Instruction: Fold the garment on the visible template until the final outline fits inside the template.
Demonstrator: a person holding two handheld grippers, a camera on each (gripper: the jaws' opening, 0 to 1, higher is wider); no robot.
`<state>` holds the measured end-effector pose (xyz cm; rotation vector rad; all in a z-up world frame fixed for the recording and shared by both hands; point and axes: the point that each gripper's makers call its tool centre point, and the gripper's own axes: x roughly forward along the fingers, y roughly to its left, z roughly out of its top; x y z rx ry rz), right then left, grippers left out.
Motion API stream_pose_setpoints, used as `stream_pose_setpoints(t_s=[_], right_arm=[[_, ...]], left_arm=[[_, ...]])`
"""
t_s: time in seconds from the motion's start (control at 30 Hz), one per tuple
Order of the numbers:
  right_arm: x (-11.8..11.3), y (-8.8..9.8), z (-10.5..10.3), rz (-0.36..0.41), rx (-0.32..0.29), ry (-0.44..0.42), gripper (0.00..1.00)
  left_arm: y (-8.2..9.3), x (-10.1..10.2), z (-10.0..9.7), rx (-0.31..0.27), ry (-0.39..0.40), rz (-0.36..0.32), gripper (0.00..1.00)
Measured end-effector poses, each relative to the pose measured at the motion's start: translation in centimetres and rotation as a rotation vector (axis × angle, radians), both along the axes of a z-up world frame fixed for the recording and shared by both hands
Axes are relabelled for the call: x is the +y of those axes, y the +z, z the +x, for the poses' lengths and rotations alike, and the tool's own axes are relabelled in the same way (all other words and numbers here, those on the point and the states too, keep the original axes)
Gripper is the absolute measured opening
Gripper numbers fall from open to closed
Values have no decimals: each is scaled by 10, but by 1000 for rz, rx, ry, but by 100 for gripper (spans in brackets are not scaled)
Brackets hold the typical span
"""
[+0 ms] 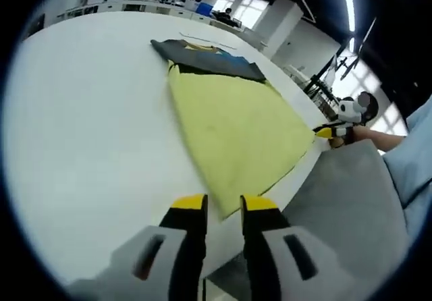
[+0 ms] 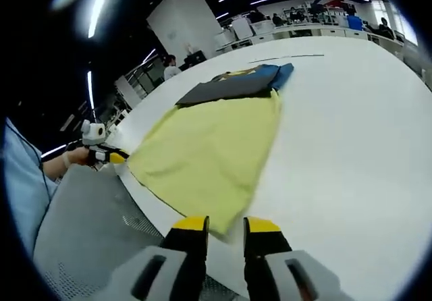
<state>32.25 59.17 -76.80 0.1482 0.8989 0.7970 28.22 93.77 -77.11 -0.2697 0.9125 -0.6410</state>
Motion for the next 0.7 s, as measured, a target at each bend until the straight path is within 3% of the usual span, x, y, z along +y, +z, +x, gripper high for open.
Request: stream_pose_setpoints(t_s=[0.13, 0.3, 0.5, 0.7], right_arm=[[5, -2, -1, 13, 16, -1, 13], [5, -4, 0, -8, 26, 18, 0], [5, 21, -1, 41, 32, 39, 0], [5, 40, -23, 71, 81, 77, 0]], left_arm=[[-1, 0, 2, -1, 5, -4, 8], [-3, 2, 1, 20, 3, -5, 0], [15, 3, -1, 18, 17, -55, 0], [38, -1, -17, 30, 4, -114, 0]])
